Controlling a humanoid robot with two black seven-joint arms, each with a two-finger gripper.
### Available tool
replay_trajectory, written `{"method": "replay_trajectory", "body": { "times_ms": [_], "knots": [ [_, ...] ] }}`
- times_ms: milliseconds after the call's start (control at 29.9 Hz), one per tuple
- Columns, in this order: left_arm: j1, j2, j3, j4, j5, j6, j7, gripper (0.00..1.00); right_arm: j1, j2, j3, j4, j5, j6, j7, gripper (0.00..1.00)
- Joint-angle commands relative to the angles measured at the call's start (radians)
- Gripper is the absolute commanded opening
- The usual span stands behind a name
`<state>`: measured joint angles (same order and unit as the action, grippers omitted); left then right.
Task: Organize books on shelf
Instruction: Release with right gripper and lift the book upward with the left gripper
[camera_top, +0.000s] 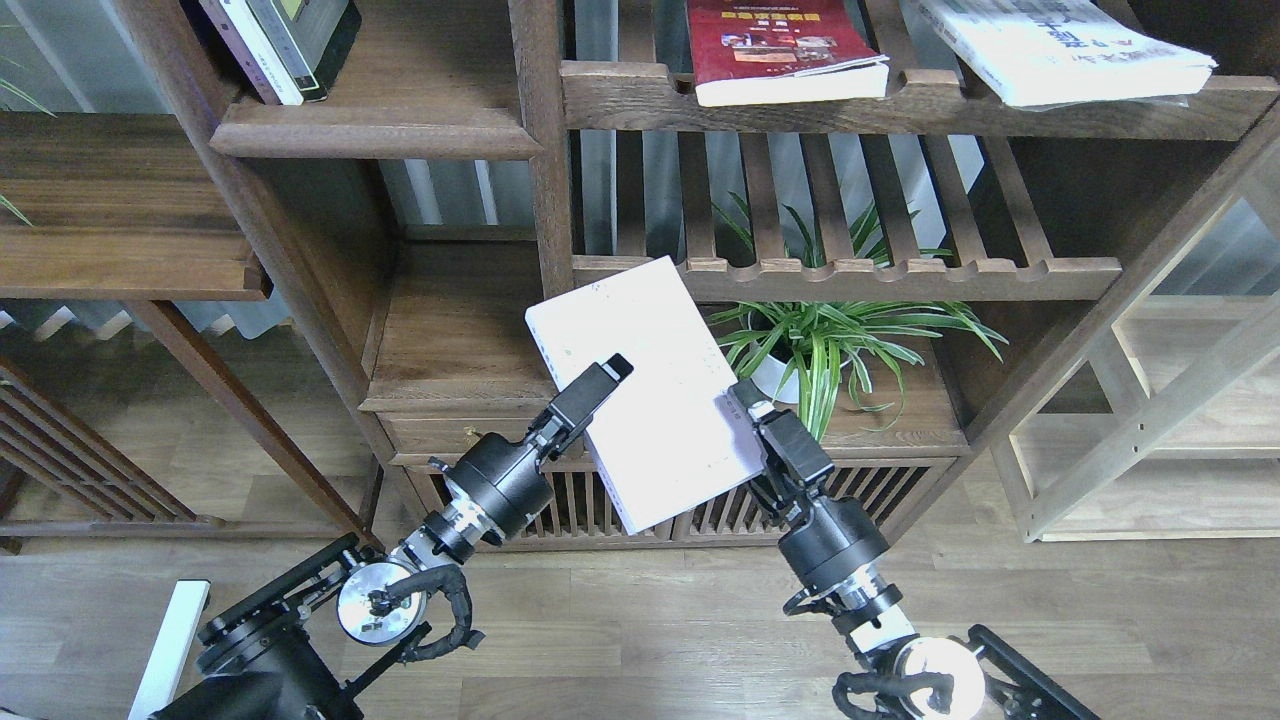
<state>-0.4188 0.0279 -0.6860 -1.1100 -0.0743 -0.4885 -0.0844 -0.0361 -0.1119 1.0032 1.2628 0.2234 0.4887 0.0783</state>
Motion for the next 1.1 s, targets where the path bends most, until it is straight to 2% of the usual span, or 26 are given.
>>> {"method": "replay_trajectory", "body": {
  "times_ms": [0, 134, 535, 769, 970, 1070],
  "knots": [
    [0.012, 0.056, 0.0, -0.043, 0.004, 0.0, 0.0, 0.02, 0.002, 0.0, 0.041, -0.007, 0.001, 0.0, 0.0, 0.85],
    [0.028, 0.145, 0.0, -0.091, 0.031, 0.0, 0.002, 0.02, 0.002, -0.002, 0.067, -0.026, 0.001, 0.0, 0.0, 0.87],
    [0.06, 0.285, -0.042, -0.243, 0.149, 0.0, 0.005, 0.02, 0.008, -0.038, 0.094, -0.071, -0.001, 0.0, 0.001, 0.91],
    [0.06, 0.395, -0.162, -0.355, 0.332, 0.0, 0.025, 0.02, 0.031, -0.066, 0.101, -0.088, -0.001, 0.0, 0.002, 0.93],
    [0.063, 0.516, -0.302, -0.458, 0.381, 0.0, 0.084, 0.02, 0.033, -0.072, 0.109, -0.097, -0.001, 0.0, 0.002, 0.94],
    [0.063, 0.57, -0.357, -0.484, 0.383, 0.0, 0.087, 0.02, 0.035, -0.072, 0.109, -0.105, -0.002, 0.0, 0.0, 0.95]
  ]
}}
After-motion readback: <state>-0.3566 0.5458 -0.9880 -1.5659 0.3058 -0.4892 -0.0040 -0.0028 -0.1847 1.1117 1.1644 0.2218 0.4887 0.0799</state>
